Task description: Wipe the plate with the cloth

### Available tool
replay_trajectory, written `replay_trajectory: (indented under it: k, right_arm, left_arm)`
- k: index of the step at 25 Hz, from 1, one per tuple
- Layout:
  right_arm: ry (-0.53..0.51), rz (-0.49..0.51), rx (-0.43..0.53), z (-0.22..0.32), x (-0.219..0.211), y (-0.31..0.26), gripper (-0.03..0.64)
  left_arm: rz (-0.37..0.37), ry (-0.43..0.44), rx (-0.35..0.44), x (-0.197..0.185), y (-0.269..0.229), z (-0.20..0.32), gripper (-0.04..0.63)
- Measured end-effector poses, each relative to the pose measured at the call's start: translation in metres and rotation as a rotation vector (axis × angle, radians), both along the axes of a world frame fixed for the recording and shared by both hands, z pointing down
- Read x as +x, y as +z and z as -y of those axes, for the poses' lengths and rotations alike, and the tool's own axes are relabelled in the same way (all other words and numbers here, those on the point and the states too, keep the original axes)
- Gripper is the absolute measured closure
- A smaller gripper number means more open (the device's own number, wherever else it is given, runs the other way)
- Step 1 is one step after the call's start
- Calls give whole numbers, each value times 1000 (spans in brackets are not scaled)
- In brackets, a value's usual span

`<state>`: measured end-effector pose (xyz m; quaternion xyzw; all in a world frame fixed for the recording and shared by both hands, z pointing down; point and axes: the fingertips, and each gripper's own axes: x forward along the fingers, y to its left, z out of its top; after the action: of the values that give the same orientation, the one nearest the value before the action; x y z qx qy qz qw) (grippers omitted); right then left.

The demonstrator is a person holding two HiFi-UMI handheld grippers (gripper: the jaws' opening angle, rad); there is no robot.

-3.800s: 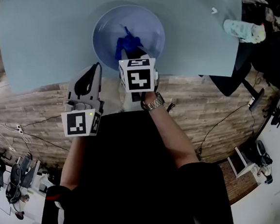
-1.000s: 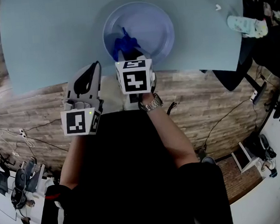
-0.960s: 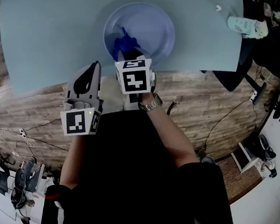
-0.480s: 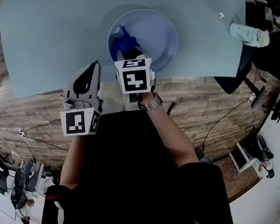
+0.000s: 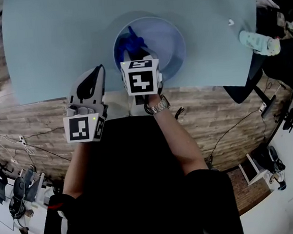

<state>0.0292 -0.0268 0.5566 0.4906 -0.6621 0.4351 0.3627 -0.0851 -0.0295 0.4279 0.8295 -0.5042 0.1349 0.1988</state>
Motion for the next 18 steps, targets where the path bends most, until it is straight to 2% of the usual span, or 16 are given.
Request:
replay_trajectory:
  k: [8, 18]
  right_arm:
    - [29, 6, 99, 15, 16, -15, 499]
    - [55, 55, 339, 12, 53, -51, 499]
  left_arm:
    - [-3, 13, 42, 13, -3, 5, 595]
    - [-16, 82, 139, 61, -10, 11, 595]
